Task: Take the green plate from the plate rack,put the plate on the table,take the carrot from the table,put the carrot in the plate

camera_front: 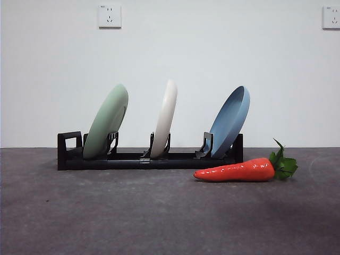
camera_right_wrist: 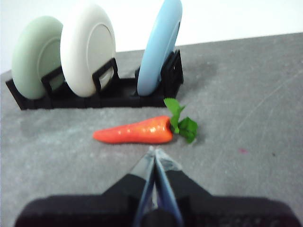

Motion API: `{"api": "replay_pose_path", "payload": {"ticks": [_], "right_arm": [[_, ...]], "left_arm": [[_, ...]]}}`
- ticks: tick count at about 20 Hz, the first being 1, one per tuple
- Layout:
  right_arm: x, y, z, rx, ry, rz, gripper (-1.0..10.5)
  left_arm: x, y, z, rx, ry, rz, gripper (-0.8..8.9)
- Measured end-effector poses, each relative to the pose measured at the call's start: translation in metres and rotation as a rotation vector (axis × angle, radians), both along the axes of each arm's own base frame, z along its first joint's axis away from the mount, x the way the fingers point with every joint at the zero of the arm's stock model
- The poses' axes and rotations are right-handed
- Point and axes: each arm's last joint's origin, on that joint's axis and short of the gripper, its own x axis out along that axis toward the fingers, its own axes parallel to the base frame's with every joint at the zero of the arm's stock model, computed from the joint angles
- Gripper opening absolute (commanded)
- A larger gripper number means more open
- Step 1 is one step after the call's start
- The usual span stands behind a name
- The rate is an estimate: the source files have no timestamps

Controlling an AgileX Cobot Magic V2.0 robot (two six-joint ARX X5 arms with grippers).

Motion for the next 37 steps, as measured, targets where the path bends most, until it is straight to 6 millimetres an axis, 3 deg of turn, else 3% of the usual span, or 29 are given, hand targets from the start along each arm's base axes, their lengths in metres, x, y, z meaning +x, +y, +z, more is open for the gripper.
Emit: {"api": "replay_pose_path", "payload": {"ticks": [4, 11, 18, 28, 33, 37], "right_arm": [[-0.001, 0.000, 0.009, 0.064, -0.024, -0.006, -0.1], [-0.010, -0.001, 0.059, 0.150, -0.079, -0.005, -0.1], [-0.013, 0.000, 0.106, 0.118, 0.073, 0.030, -0.1], [-0.012, 0.003, 0.168, -0.111, 0.336, 0.181, -0.1], [-0.012, 0.005, 0.181, -0.164, 0.461, 0.313, -0.1], [-0.008, 0.007, 0.177, -0.185, 0.560, 0.384, 0.1]], "left_arm": [[-0.003, -0.003, 0.010, -0.099, 0.012, -0.110, -0.08], [-0.019, -0.003, 0.063, -0.149, -0.067, -0.141, -0.08], [-0.031, -0.006, 0.110, -0.138, -0.009, -0.246, -0.08], [-0.039, -0.011, 0.152, -0.010, 0.186, -0.459, -0.08], [-0.042, -0.012, 0.163, 0.039, 0.276, -0.560, -0.08], [-0.042, -0.013, 0.167, 0.055, 0.330, -0.614, -0.03]]}}
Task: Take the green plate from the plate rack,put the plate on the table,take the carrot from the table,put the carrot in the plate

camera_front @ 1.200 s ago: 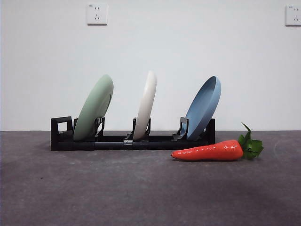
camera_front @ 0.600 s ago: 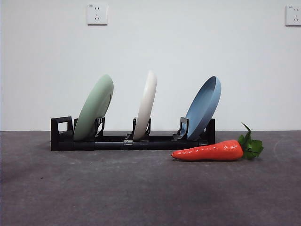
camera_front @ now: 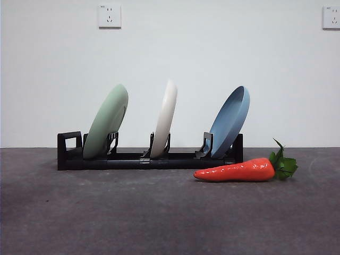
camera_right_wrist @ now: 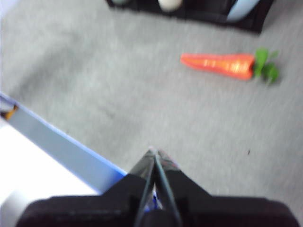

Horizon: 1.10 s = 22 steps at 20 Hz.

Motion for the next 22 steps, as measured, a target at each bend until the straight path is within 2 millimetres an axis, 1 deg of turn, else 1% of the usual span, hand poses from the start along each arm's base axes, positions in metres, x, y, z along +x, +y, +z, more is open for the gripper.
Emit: {"api": "replay_pose_path", "payload": {"ticks": [2, 3, 5, 6, 7, 11, 14, 17, 19, 22], "right_arm": [[0.002, 0.000, -0.001, -0.006, 0.012, 0.004, 0.2], [0.002, 0.000, -0.001, -0.007, 0.012, 0.006, 0.9], [0.002, 0.000, -0.001, -0.008, 0.010, 0.007, 3.7], [0.002, 0.000, -0.001, -0.007, 0.011, 0.007, 5.3], [0.002, 0.000, -0.001, -0.008, 0.011, 0.007, 6.1], [0.002, 0.000, -0.001, -0.007, 0.011, 0.007, 6.0], [0.002, 0.000, -0.001, -0.004, 0.014, 0.004, 6.0], [0.002, 0.000, -0.001, -0.005, 0.012, 0.005, 6.0], [0.002, 0.000, -0.001, -0.005, 0.012, 0.005, 6.0], [0.003, 0.000, -0.001, -0.005, 0.015, 0.005, 6.0]], "left_arm": [[0.000, 0.000, 0.000, 0.005, 0.004, -0.002, 0.10], [0.000, 0.000, 0.000, 0.006, 0.003, -0.002, 0.85], [0.000, 0.000, 0.000, 0.006, 0.004, -0.002, 4.72], [0.000, 0.000, 0.000, 0.006, 0.004, -0.002, 5.85], [0.000, 0.000, 0.000, 0.006, 0.004, -0.002, 5.86], [0.004, 0.000, 0.003, 0.005, -0.039, -0.003, 5.85], [0.017, -0.001, 0.009, 0.002, -0.094, -0.003, 5.85], [0.042, -0.002, 0.014, 0.004, -0.117, -0.006, 5.85], [0.065, -0.005, 0.020, 0.003, -0.131, -0.017, 5.85], [0.108, -0.013, 0.030, -0.002, -0.172, -0.050, 5.85]]}}
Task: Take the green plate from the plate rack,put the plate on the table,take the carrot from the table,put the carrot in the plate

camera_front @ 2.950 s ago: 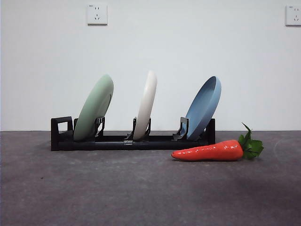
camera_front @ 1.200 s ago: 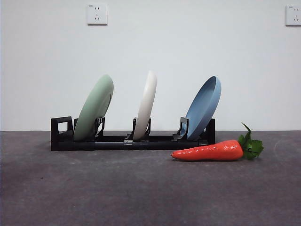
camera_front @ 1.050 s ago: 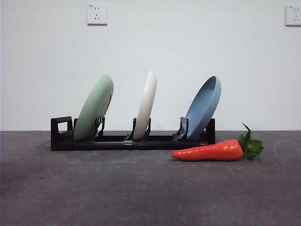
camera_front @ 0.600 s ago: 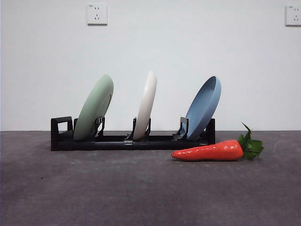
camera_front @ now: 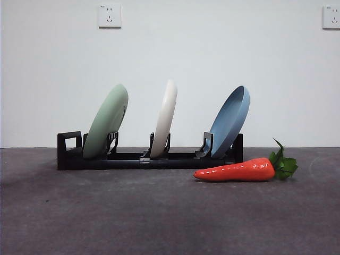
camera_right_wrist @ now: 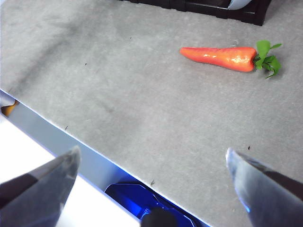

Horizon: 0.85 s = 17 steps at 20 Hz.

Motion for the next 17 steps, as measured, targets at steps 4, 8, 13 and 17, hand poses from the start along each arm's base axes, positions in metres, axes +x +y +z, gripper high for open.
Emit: {"api": "replay_pose_path", "payload": {"ticks": [4, 8, 13, 17], "right_arm": [[0.000, 0.000, 0.000, 0.000, 0.000, 0.000, 6.0], [0.000, 0.000, 0.000, 0.000, 0.002, 0.000, 6.0], [-0.001, 0.000, -0.001, 0.000, 0.018, -0.003, 6.0], [-0.001, 0.000, -0.001, 0.007, 0.030, -0.013, 6.0]], "left_arm": [[0.071, -0.019, 0.000, 0.019, 0.001, -0.012, 5.85], [0.135, -0.041, -0.011, 0.055, 0.017, -0.003, 5.85], [0.198, -0.061, -0.046, 0.130, 0.030, 0.050, 5.84], [0.221, -0.068, -0.076, 0.156, 0.039, 0.086, 5.84]]}}
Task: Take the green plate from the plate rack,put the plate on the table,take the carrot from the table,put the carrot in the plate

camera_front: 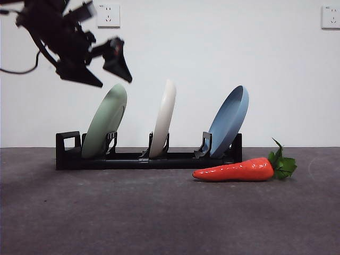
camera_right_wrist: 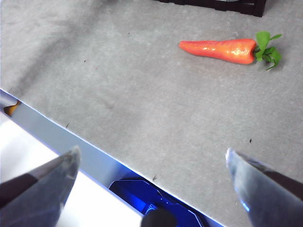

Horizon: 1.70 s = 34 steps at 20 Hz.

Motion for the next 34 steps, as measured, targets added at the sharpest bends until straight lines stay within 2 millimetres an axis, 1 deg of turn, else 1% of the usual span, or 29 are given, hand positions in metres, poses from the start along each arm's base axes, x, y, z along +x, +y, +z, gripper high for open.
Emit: {"api": "replay_pose_path", "payload": {"ticks": [3, 4, 8, 9, 10, 15, 20, 23, 25, 29, 31, 33, 34], "right_arm": [[0.000, 0.000, 0.000, 0.003, 0.003, -0.003, 6.0], [0.000, 0.000, 0.000, 0.004, 0.005, -0.005, 6.0], [0.000, 0.000, 0.000, 0.006, 0.007, -0.008, 6.0], [0.000, 0.000, 0.000, 0.006, 0.007, -0.008, 6.0], [0.000, 0.000, 0.000, 0.006, 0.007, -0.008, 6.0], [0.000, 0.000, 0.000, 0.006, 0.007, -0.008, 6.0], [0.000, 0.000, 0.000, 0.006, 0.007, -0.008, 6.0], [0.000, 0.000, 0.000, 0.006, 0.006, -0.007, 6.0], [0.000, 0.000, 0.000, 0.005, 0.006, -0.007, 6.0], [0.000, 0.000, 0.000, 0.003, 0.004, -0.005, 6.0], [0.000, 0.000, 0.000, 0.003, 0.004, -0.005, 6.0], [0.000, 0.000, 0.000, 0.003, 0.004, -0.005, 6.0], [0.000, 0.000, 0.000, 0.003, 0.004, -0.005, 6.0]], "left_arm": [[0.008, -0.002, -0.018, 0.016, 0.038, 0.012, 5.81], [0.010, -0.003, -0.022, 0.026, 0.046, 0.023, 5.18], [0.010, -0.007, -0.024, 0.040, 0.046, 0.029, 1.23], [0.009, -0.008, -0.024, 0.039, 0.047, 0.024, 0.41], [0.009, -0.008, -0.024, 0.038, 0.048, 0.022, -0.15], [0.008, -0.010, -0.025, 0.020, 0.065, -0.018, -0.08], [0.007, -0.009, -0.025, -0.005, 0.091, -0.003, -0.08], [0.002, -0.008, -0.016, -0.024, 0.100, 0.008, -0.08], [-0.006, -0.007, -0.002, -0.041, 0.078, 0.003, -0.09], [-0.030, -0.001, 0.045, -0.083, -0.041, 0.005, -0.08], [-0.047, 0.003, 0.067, -0.095, -0.079, 0.004, -0.08], [-0.072, 0.005, 0.085, -0.090, -0.069, -0.004, -0.08], [-0.089, 0.004, 0.094, -0.082, -0.053, -0.018, -0.08]]}}
